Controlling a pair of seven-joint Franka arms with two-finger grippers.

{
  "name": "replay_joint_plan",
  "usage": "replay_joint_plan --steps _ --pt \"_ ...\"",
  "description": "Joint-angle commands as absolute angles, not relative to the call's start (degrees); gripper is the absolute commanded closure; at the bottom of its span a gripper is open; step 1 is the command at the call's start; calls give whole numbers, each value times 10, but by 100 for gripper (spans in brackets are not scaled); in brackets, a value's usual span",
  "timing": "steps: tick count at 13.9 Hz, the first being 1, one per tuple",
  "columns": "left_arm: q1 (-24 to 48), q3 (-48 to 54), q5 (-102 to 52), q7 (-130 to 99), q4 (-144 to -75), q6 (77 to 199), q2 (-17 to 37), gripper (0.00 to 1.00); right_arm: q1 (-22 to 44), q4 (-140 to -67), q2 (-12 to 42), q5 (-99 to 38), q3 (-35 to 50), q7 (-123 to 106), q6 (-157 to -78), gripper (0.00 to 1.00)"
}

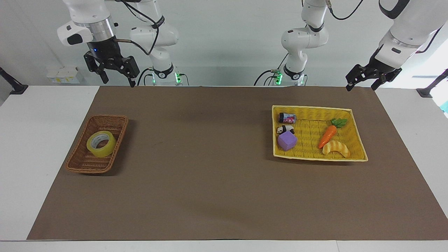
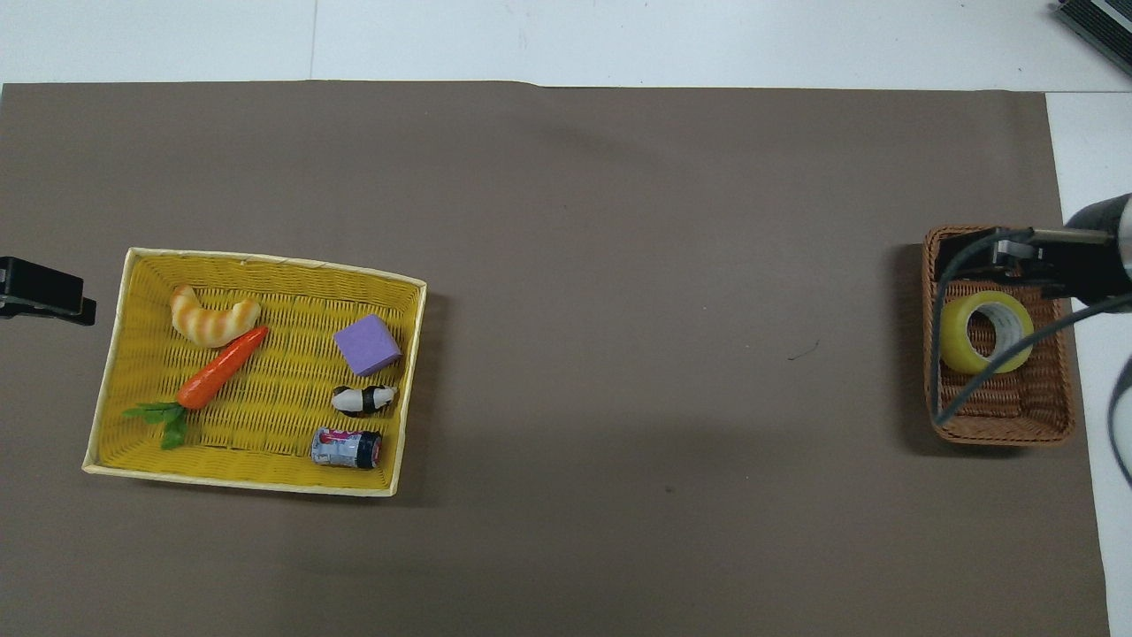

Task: Move tape to another basket

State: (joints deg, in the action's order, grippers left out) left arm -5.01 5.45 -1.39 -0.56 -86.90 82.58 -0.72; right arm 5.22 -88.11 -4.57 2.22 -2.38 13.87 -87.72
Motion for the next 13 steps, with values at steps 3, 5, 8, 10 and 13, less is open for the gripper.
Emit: replay_joint_plan --steps 3,5,8,10,13 --pt "-58 59 -10 -1 -872 819 -15 0 42 -922 -79 24 -18 150 -868 0" --pt "-57 59 -10 -1 -872 819 -15 0 37 -917 -78 5 -26 149 -854 0" --pt "-58 59 -10 -1 -872 819 -15 0 38 -910 -79 -2 -25 142 -851 0" --pt "-58 59 -10 -1 -872 819 -15 0 33 -925 -79 -9 -28 116 -861 0" --pt "-58 59 -10 -1 -872 819 -15 0 33 -939 -86 -11 -30 123 -863 0"
